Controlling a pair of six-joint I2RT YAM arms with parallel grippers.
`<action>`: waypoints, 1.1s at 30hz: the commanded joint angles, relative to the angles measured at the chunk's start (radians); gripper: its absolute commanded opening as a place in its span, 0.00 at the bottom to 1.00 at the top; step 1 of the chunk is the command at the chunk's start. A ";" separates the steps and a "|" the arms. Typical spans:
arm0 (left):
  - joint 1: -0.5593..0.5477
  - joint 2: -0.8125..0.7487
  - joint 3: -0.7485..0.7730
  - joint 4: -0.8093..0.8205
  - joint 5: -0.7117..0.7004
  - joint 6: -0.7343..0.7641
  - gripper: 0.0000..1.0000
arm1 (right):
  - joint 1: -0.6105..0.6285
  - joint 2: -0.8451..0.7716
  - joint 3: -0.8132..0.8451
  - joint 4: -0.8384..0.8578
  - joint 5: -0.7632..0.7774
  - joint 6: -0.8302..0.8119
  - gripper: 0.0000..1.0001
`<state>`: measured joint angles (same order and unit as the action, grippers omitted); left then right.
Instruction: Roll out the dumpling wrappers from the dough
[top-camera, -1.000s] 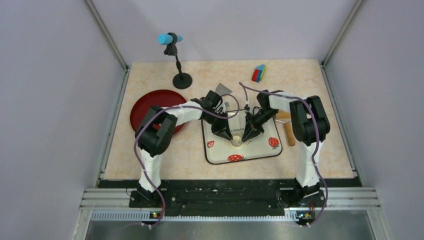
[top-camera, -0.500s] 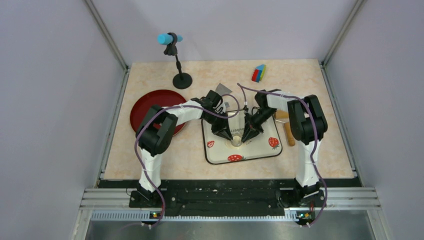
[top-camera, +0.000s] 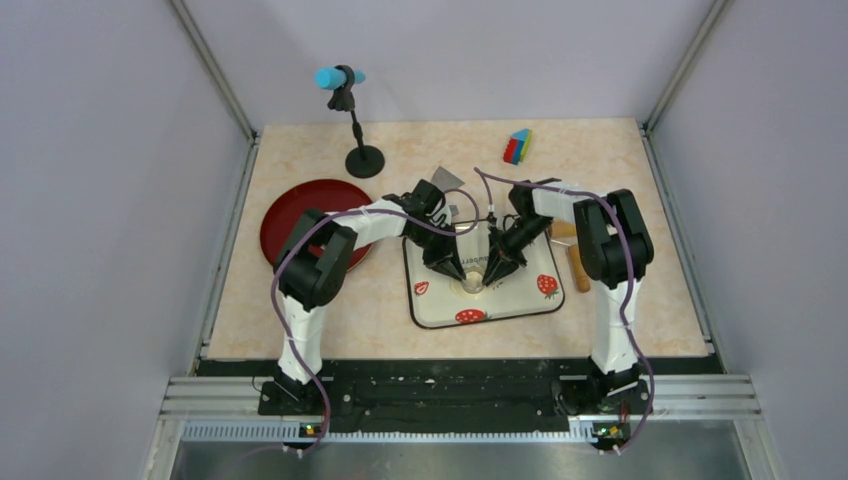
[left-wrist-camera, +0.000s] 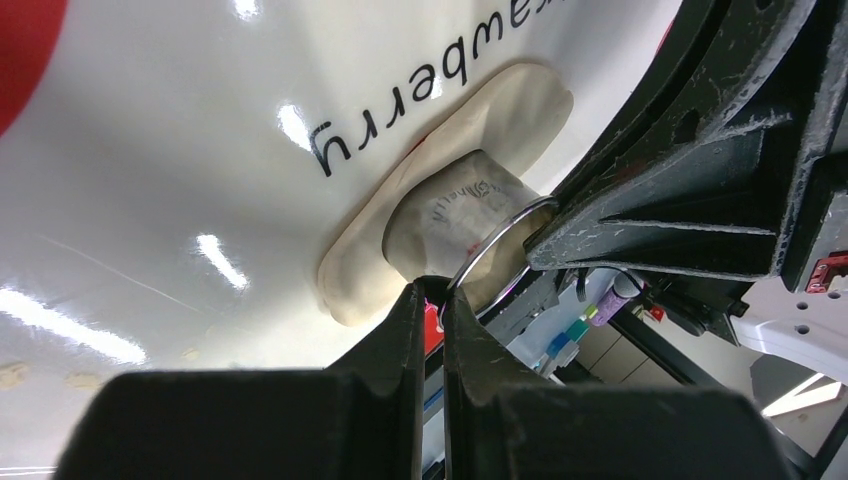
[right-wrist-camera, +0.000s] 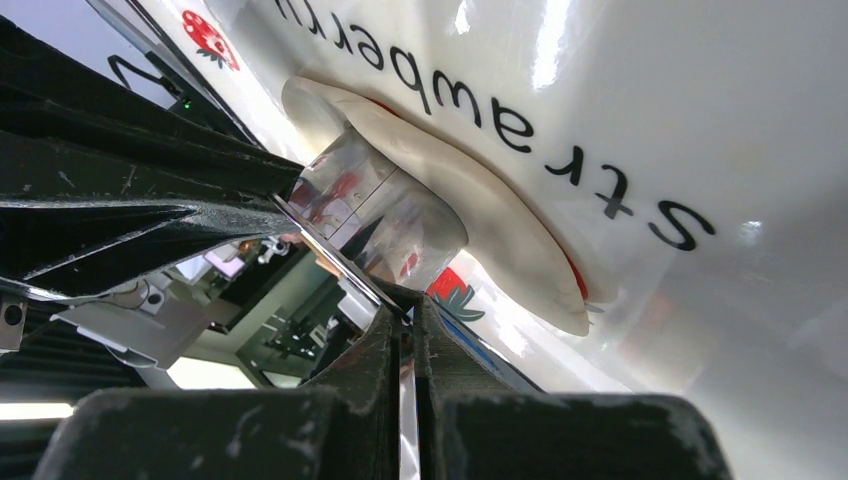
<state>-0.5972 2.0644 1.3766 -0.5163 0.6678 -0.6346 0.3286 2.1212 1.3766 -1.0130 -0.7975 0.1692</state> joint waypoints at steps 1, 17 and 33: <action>-0.031 0.129 -0.059 -0.108 -0.177 0.023 0.00 | 0.066 0.110 -0.076 0.064 0.374 -0.062 0.00; -0.032 0.153 -0.049 -0.136 -0.193 0.022 0.00 | 0.076 0.134 -0.073 0.061 0.463 -0.032 0.00; -0.039 0.169 -0.019 -0.168 -0.211 0.023 0.00 | 0.079 0.150 -0.069 0.057 0.528 -0.020 0.00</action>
<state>-0.5938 2.0995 1.4273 -0.5880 0.6853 -0.6338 0.3416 2.1296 1.3907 -1.0370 -0.7540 0.2230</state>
